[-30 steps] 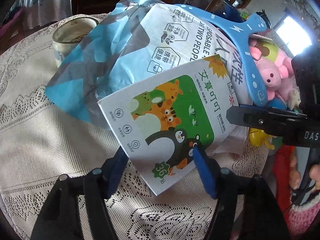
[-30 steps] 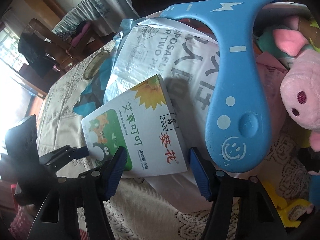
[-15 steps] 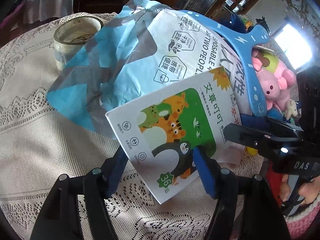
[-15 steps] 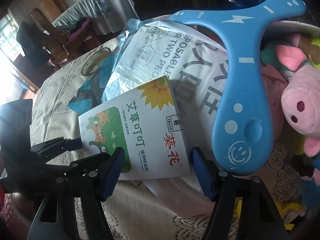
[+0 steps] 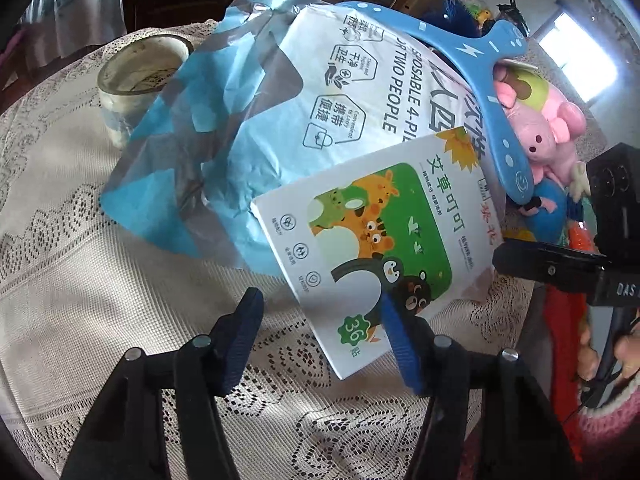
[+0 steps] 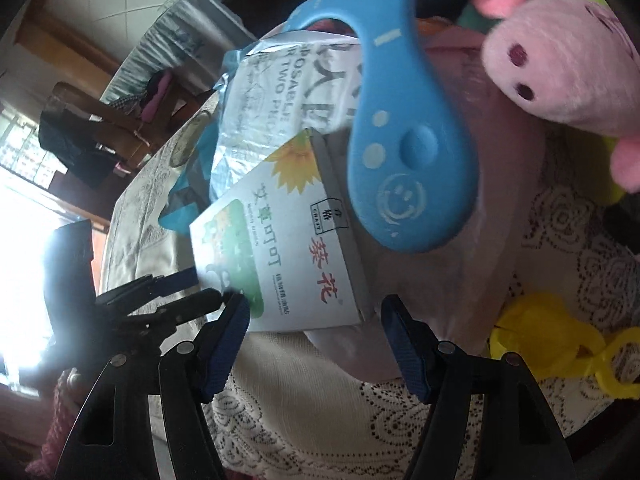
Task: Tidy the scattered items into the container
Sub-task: 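Close the left gripper on the white cartoon-printed box edge, then lift the white box with the left gripper and carry it over the bin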
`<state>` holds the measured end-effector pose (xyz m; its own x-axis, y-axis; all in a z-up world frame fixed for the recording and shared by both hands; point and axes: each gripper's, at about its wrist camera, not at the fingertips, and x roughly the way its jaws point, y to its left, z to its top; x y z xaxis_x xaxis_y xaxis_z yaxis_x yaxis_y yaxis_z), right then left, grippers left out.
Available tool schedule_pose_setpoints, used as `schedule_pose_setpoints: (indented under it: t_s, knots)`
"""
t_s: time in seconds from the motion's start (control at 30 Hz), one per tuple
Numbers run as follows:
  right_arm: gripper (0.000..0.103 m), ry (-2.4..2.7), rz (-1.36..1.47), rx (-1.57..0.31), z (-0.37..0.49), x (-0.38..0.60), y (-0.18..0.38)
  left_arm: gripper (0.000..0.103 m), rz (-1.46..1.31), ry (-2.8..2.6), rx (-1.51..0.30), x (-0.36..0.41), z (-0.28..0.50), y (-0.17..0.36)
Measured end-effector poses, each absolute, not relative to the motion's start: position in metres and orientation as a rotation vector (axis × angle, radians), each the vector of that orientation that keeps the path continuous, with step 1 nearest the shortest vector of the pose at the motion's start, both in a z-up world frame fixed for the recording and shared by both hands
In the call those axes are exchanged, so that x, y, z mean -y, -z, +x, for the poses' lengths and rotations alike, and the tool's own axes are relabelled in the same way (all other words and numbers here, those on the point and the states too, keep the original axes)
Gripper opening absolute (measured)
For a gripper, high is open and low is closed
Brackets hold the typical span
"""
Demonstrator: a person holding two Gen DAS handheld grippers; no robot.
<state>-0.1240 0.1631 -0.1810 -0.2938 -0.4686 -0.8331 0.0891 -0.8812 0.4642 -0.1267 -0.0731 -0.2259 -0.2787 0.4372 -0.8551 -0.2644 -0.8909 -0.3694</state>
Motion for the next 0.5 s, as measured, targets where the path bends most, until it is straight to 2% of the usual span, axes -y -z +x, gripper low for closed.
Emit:
schedule_pose_setpoints:
  t_s: [0.07, 0.1, 0.27, 0.3, 0.37, 0.43, 0.5]
  knots:
    - [0.069, 2.217, 1.586, 0.516, -0.124, -0.169, 0.180, 0.076, -1.538, -2.217, 0.208, 0.072, -0.126, 0.224]
    - [0.069, 2.209, 1.574, 0.537, -0.125, -0.171, 0.180, 0.079, -1.528, -2.229, 0.208, 0.071, -0.126, 0.222]
    - [0.072, 2.208, 1.574, 0.550, -0.130, -0.168, 0.181, 0.080, -1.508, -2.208, 0.238, 0.061, -0.127, 0.222]
    - [0.077, 2.214, 1.576, 0.542, -0.130, -0.167, 0.181, 0.079, -1.505, -2.201, 0.241, 0.058, -0.126, 0.224]
    - [0.078, 2.226, 1.579, 0.524, -0.130, -0.164, 0.181, 0.063, -1.501, -2.186, 0.247, 0.052, -0.125, 0.228]
    - [0.066, 2.238, 1.582, 0.507, -0.130, -0.161, 0.182, 0.062, -1.491, -2.198, 0.249, 0.052, -0.122, 0.227]
    - [0.057, 2.243, 1.579, 0.481, -0.129, -0.160, 0.181, 0.057, -1.478, -2.216, 0.253, 0.058, -0.118, 0.222]
